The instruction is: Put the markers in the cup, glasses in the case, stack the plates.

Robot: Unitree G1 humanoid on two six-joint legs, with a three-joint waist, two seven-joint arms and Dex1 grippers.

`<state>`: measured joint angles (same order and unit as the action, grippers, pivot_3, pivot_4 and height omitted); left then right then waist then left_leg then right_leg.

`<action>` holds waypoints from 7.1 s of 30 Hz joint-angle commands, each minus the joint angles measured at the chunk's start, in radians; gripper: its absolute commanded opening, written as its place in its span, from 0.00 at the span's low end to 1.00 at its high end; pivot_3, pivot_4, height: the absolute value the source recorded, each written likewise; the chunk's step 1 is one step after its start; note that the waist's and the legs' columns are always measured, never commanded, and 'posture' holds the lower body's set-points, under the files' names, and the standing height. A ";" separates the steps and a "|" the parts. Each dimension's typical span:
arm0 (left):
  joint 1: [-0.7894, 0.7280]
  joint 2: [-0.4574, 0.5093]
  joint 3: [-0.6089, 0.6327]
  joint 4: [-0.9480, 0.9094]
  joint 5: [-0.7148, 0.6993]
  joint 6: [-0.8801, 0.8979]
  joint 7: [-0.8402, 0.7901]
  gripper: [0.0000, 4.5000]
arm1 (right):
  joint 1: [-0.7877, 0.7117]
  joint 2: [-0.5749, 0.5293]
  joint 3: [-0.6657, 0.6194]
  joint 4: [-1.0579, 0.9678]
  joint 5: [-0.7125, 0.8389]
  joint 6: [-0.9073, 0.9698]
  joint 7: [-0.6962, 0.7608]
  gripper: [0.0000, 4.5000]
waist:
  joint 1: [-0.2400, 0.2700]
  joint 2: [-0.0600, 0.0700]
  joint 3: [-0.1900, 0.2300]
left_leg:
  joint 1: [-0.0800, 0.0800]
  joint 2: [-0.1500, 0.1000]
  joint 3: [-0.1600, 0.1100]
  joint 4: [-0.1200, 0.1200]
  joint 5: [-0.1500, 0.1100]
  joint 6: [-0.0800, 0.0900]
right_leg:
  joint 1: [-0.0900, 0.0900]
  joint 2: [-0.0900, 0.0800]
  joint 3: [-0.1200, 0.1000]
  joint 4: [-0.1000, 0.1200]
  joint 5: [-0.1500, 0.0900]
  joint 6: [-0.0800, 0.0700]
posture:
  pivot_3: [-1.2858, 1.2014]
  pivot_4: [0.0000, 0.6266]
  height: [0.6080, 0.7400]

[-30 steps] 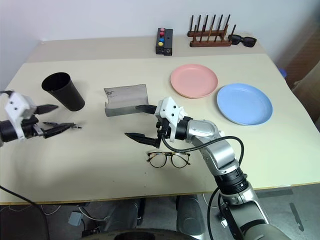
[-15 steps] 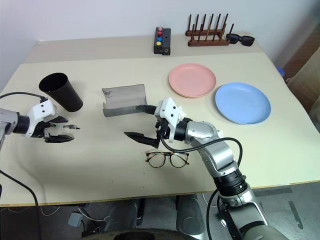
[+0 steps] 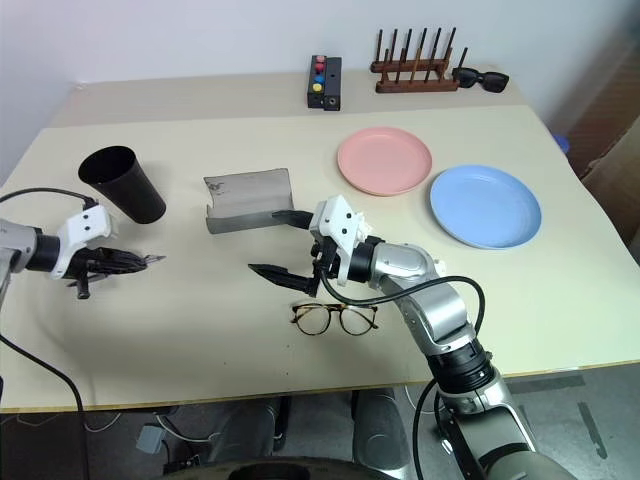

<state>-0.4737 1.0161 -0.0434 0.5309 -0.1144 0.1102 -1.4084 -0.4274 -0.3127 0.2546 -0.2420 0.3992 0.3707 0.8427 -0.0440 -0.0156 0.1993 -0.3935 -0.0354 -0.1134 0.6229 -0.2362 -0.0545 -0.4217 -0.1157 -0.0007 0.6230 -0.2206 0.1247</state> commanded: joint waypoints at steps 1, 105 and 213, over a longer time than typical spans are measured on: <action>0.077 -0.012 0.143 -0.260 -0.175 0.131 0.022 0.01 | -0.006 0.021 -0.010 -0.029 0.023 -0.007 0.000 1.00 | 0.000 0.000 0.000 | 0.000 0.000 0.000 0.000 0.000 0.000 | 0.000 0.000 0.000 0.000 0.000 0.000 | 0.52 0.24 0.99; -0.152 -0.240 -0.135 -0.275 -0.097 0.192 0.367 0.99 | 0.097 -0.266 -0.135 -0.137 -0.052 0.021 0.041 1.00 | 0.001 -0.003 -0.001 | 0.000 -0.001 -0.001 0.004 0.002 -0.003 | 0.000 0.001 0.000 0.005 0.000 -0.001 | 0.52 0.24 0.99; 0.036 -0.325 -0.096 -0.693 -0.315 0.659 0.335 0.01 | 0.157 -0.243 -0.131 -0.175 -0.067 0.016 -0.028 1.00 | 0.030 -0.003 -0.001 | -0.002 -0.001 -0.001 0.007 0.001 -0.003 | 0.001 0.000 0.000 0.003 -0.001 -0.001 | 0.52 0.24 0.99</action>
<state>-0.4490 0.6806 -0.1511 -0.1302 -0.4250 0.8169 -1.0544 -0.2666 -0.5631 0.1324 -0.4027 0.3269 0.4036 0.8177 -0.0142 -0.0188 0.1985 -0.3954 -0.0359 -0.1145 0.6303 -0.2347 -0.0570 -0.4208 -0.1155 -0.0005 0.6262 -0.2216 0.1236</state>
